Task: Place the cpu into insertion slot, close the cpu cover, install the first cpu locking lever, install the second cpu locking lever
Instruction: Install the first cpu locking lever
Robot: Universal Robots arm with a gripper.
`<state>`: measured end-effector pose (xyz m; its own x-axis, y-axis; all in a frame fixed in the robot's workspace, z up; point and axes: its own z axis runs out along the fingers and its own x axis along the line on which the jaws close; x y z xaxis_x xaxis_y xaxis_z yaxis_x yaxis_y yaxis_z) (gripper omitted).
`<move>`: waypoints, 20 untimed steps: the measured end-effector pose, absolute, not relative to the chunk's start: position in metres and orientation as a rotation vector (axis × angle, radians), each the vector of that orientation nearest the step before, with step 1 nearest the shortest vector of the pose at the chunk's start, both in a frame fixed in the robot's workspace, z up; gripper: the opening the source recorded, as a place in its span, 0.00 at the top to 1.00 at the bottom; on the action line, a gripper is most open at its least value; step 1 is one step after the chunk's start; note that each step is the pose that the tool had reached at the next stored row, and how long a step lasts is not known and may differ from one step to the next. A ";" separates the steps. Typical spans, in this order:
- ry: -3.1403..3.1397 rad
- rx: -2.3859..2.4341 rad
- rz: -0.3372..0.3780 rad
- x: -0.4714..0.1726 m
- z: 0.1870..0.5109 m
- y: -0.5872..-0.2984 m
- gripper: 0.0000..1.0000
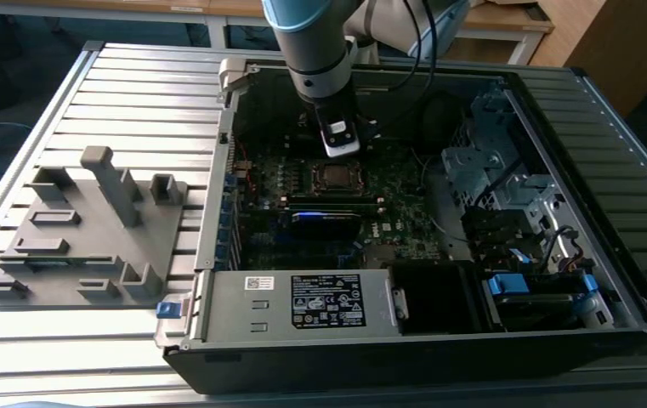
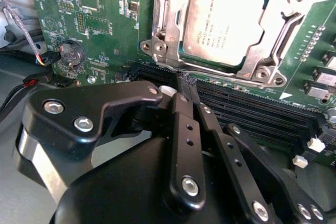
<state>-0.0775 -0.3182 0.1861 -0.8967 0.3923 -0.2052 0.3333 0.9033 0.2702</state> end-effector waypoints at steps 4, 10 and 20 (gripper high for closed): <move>2.812 0.545 0.335 -0.077 0.186 -0.320 0.89; 2.812 0.546 0.338 -0.077 0.185 -0.322 0.89; 2.812 0.546 0.338 -0.077 0.192 -0.322 0.89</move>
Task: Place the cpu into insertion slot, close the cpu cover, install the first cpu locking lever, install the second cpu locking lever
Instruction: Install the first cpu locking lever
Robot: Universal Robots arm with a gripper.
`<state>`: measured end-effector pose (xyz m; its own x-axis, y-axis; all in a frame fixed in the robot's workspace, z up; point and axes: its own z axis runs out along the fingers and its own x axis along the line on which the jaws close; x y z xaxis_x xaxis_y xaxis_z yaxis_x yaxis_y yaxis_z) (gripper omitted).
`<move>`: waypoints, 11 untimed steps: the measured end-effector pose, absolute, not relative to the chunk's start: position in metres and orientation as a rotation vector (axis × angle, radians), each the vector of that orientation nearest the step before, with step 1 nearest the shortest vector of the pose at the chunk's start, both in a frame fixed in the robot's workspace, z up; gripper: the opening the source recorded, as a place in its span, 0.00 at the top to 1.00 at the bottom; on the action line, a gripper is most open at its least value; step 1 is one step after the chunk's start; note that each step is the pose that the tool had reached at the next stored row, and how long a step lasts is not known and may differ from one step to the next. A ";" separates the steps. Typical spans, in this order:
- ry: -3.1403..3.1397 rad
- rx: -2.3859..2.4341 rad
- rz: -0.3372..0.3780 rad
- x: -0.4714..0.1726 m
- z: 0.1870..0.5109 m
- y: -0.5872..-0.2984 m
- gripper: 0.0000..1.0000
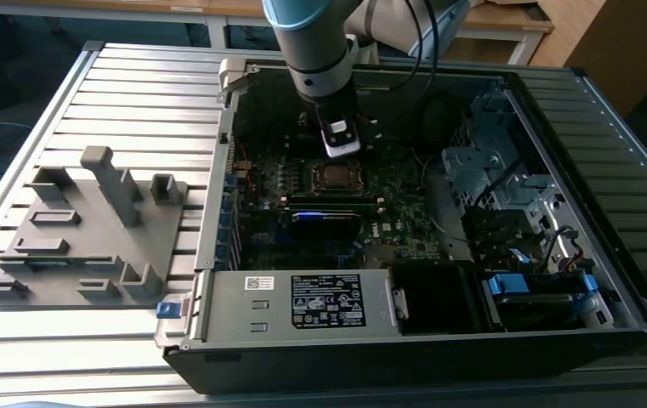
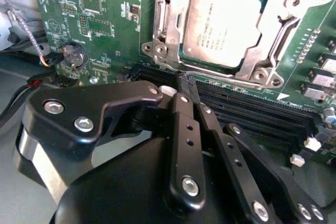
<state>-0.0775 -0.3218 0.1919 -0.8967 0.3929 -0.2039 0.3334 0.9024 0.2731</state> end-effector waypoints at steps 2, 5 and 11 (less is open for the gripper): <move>2.813 0.546 0.337 -0.078 0.195 -0.322 0.89; 2.813 0.546 0.338 -0.077 0.198 -0.322 0.89; 2.813 0.546 0.338 -0.077 0.198 -0.322 0.89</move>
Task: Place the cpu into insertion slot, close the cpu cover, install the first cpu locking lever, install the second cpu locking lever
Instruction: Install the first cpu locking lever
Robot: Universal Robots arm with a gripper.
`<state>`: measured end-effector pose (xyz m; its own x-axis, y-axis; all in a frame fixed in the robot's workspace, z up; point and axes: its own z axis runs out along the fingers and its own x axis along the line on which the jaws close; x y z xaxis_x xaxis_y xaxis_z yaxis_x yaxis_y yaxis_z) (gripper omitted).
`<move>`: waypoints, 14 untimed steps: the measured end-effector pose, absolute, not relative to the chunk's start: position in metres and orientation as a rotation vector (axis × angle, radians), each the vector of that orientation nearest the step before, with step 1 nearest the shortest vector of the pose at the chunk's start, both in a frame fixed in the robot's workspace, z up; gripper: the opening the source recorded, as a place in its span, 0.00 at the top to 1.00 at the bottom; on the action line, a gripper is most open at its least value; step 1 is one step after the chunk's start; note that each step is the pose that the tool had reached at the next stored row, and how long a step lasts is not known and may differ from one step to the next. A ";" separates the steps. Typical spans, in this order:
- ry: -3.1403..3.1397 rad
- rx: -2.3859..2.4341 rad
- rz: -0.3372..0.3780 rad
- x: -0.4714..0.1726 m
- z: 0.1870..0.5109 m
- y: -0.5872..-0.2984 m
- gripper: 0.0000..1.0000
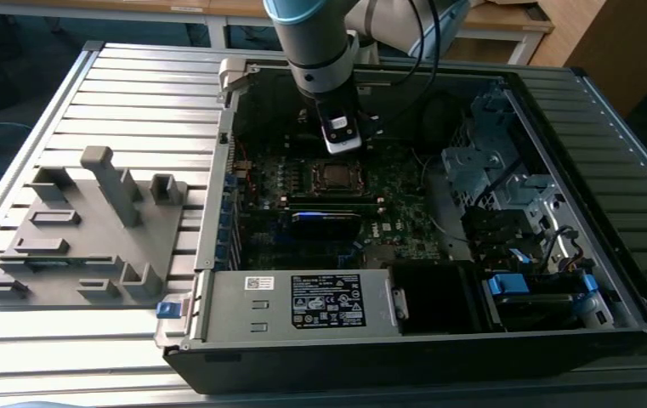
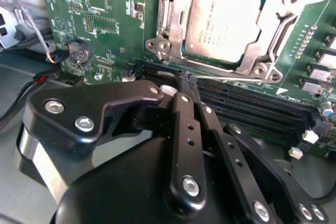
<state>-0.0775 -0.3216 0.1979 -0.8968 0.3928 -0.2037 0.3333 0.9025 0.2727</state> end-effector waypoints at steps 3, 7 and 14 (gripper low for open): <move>2.813 0.546 0.338 -0.078 0.198 -0.318 0.89; 2.812 0.546 0.338 -0.079 0.197 -0.315 0.89; 2.812 0.546 0.338 -0.079 0.197 -0.315 0.89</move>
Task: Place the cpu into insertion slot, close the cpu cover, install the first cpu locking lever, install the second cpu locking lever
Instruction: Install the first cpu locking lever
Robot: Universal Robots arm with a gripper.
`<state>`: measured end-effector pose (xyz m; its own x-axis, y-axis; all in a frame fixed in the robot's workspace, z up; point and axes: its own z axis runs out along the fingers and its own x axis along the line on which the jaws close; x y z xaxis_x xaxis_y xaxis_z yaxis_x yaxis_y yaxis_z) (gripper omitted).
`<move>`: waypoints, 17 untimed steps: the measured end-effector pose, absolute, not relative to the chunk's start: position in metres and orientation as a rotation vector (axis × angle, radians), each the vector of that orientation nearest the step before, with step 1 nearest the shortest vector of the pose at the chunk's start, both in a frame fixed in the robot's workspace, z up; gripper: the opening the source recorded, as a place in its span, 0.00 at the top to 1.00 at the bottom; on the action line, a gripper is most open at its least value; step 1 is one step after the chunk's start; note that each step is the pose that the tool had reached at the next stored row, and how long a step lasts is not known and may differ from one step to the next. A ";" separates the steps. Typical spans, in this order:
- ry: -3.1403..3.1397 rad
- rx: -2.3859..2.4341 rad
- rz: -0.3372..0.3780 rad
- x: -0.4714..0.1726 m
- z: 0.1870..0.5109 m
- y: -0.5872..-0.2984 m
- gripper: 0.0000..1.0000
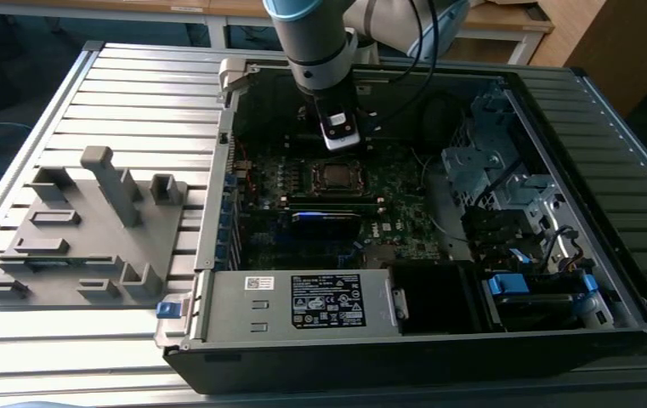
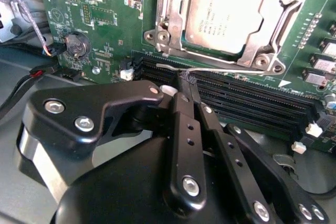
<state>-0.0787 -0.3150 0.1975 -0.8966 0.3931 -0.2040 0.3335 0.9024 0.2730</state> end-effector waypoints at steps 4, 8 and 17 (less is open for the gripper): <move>2.812 0.546 0.338 -0.079 0.197 -0.316 0.89; 2.812 0.546 0.339 -0.079 0.197 -0.317 0.89; 2.812 0.546 0.339 -0.079 0.198 -0.319 0.89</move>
